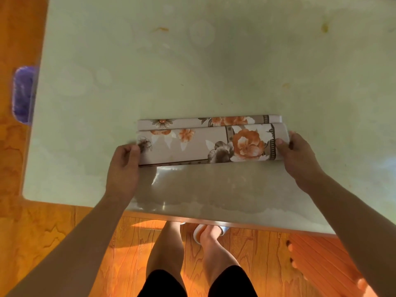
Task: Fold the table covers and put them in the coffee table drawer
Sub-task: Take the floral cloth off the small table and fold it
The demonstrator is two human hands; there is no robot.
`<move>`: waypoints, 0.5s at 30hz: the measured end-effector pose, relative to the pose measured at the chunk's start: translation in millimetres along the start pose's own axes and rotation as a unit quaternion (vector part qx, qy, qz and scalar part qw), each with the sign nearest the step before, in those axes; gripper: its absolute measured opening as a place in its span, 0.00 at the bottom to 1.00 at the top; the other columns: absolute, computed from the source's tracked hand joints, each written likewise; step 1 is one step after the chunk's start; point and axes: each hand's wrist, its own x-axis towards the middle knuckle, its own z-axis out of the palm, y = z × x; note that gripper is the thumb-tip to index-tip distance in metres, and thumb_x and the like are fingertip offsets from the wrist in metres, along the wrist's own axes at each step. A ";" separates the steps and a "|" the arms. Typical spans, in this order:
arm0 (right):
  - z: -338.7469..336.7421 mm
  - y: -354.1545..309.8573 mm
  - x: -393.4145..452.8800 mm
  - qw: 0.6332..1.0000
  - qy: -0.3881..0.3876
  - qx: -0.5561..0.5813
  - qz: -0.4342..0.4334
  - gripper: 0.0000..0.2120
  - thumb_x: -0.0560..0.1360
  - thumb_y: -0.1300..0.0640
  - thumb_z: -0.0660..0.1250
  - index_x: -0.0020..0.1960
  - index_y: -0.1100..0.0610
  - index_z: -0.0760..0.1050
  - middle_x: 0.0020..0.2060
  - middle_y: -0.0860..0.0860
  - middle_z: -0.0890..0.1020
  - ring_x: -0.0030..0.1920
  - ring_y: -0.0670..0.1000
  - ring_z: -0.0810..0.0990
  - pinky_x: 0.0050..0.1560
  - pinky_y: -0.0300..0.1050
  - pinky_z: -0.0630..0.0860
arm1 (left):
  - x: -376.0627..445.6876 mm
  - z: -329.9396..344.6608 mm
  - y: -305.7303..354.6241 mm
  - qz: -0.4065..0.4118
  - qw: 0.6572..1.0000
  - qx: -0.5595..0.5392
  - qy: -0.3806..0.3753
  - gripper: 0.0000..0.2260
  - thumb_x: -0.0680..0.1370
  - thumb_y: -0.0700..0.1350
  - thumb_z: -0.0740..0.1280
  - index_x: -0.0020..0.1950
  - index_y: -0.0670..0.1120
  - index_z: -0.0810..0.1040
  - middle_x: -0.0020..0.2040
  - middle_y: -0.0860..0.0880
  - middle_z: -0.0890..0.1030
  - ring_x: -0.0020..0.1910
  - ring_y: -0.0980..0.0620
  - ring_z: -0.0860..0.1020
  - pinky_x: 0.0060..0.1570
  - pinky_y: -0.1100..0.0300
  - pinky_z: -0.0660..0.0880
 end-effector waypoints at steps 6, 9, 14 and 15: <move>13.6 0.5 -4.3 0.997 0.078 -0.012 -0.016 0.04 0.83 0.54 0.62 0.55 0.51 0.74 0.45 0.50 0.79 0.44 0.50 0.77 0.41 0.42 0.71 | 4.8 4.1 1.6 0.130 0.985 0.110 0.027 0.11 0.85 0.44 0.61 0.67 0.49 0.70 0.49 0.52 0.81 0.45 0.50 0.79 0.43 0.56 0.74; 18.1 1.4 -0.7 0.994 0.101 -0.036 -0.005 0.07 0.81 0.49 0.62 0.50 0.52 0.73 0.40 0.50 0.78 0.42 0.53 0.76 0.45 0.52 0.75 | 13.8 14.2 5.7 0.165 0.968 0.178 0.066 0.07 0.85 0.43 0.58 0.62 0.46 0.70 0.47 0.53 0.78 0.41 0.47 0.75 0.41 0.54 0.68; 20.1 -8.9 6.4 0.992 0.098 -0.075 0.022 0.07 0.80 0.48 0.63 0.51 0.51 0.74 0.39 0.47 0.78 0.44 0.56 0.78 0.49 0.56 0.77 | 17.3 25.0 5.4 0.158 0.955 0.238 0.080 0.05 0.84 0.42 0.56 0.56 0.46 0.71 0.52 0.47 0.76 0.43 0.39 0.75 0.39 0.49 0.71; 20.1 -11.7 7.7 0.992 0.096 -0.077 0.029 0.07 0.80 0.48 0.64 0.52 0.51 0.75 0.40 0.47 0.79 0.46 0.57 0.79 0.50 0.57 0.78 | 17.0 27.3 8.2 0.151 0.952 0.250 0.090 0.07 0.83 0.41 0.57 0.58 0.45 0.72 0.56 0.44 0.74 0.43 0.38 0.76 0.39 0.48 0.73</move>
